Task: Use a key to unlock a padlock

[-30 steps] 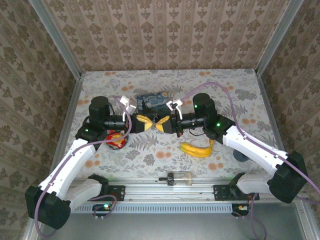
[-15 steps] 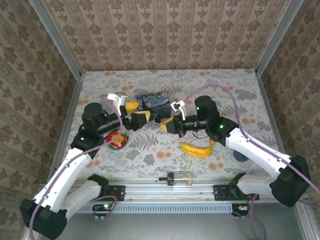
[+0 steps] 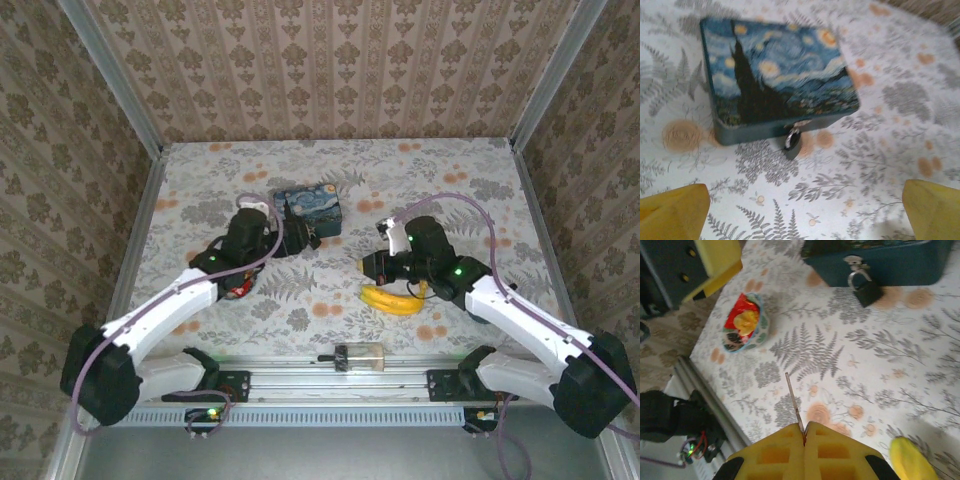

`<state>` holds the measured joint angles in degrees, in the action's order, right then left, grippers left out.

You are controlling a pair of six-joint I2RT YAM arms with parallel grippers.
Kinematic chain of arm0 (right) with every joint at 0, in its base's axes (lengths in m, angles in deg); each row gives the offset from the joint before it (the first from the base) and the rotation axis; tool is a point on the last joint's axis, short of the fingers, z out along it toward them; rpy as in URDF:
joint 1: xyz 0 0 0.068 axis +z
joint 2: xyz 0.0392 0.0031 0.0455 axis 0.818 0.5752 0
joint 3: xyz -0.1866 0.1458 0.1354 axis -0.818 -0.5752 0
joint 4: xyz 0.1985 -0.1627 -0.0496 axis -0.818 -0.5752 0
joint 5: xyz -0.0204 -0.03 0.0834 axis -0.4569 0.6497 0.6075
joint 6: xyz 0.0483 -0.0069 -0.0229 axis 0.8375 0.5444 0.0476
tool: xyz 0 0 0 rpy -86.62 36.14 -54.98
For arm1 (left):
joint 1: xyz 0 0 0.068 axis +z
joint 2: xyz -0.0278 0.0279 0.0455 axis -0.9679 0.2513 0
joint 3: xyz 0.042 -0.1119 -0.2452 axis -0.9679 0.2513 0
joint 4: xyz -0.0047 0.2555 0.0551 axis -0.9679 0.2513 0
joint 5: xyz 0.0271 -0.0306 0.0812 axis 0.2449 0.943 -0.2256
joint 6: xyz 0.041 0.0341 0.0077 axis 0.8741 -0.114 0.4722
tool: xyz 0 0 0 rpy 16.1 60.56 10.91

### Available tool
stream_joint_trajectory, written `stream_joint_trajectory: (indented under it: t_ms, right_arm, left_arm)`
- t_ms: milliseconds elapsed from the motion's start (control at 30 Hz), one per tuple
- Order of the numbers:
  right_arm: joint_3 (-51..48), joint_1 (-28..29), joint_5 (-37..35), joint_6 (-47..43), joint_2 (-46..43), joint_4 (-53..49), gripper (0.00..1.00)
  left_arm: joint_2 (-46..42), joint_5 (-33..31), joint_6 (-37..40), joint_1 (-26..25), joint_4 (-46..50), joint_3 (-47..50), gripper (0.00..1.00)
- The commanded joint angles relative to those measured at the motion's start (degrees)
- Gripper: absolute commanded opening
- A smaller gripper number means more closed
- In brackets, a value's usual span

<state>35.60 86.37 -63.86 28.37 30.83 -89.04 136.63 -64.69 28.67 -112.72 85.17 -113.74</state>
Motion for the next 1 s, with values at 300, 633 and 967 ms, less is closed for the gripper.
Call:
stream_joint_trajectory:
  t_ms: [300,633,967]
  right_arm:
    - [-3.2,-2.6,-10.1,4.5,-2.6,0.3,0.00]
    - [-4.3,-4.0,-11.2,5.2,-4.6,2.0,0.00]
    - [-4.7,-4.6,-10.1,5.8,-4.1,3.9,0.00]
  left_arm:
    - [25.1,-26.1,-13.4,-10.2,11.0,-14.5,0.91]
    - [40.8,-35.9,-17.3,-12.7,22.5,-29.0,0.80]
    - [44.1,-31.7,-14.2,-11.1,13.0,-27.9,0.82]
